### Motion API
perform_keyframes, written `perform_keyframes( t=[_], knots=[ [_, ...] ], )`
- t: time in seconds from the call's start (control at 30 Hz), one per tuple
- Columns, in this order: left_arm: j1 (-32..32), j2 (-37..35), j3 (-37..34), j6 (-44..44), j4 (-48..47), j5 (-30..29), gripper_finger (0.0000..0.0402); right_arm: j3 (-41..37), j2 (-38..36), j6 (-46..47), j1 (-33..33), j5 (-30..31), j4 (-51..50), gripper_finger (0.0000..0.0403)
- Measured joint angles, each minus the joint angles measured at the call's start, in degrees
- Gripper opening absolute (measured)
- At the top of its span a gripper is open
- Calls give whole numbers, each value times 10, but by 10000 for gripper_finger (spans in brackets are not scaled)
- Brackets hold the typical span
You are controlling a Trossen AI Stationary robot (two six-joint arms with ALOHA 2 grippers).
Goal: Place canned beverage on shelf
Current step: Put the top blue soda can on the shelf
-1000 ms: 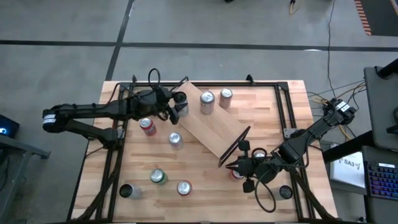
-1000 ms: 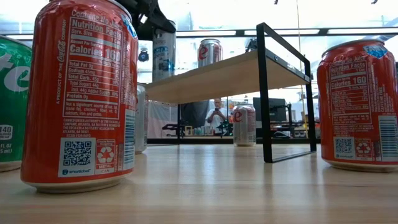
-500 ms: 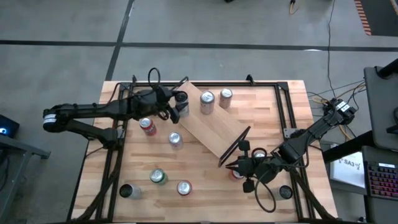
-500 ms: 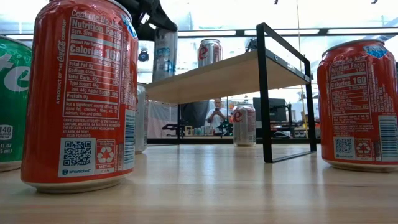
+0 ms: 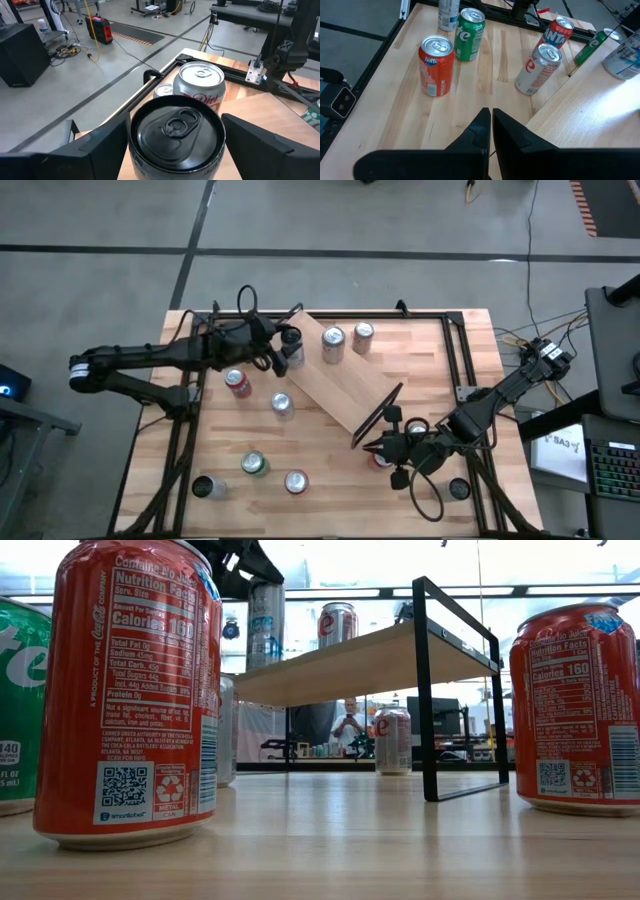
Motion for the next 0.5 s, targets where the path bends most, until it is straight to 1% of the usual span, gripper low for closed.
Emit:
perform_keyframes(
  t=[0.13,0.33,0.4,0.5],
  knots=[
    [0,-1,22,10,-29,1,296,0,0,-1,0,1,2,9],
    [-3,-24,73,7,-116,1,295,12,0,-1,-15,1,18,9],
    [-11,-35,75,5,-125,0,292,21,0,1,-26,1,18,9],
    [-37,-58,66,4,-114,0,284,35,0,3,-50,1,18,9]
  ],
)
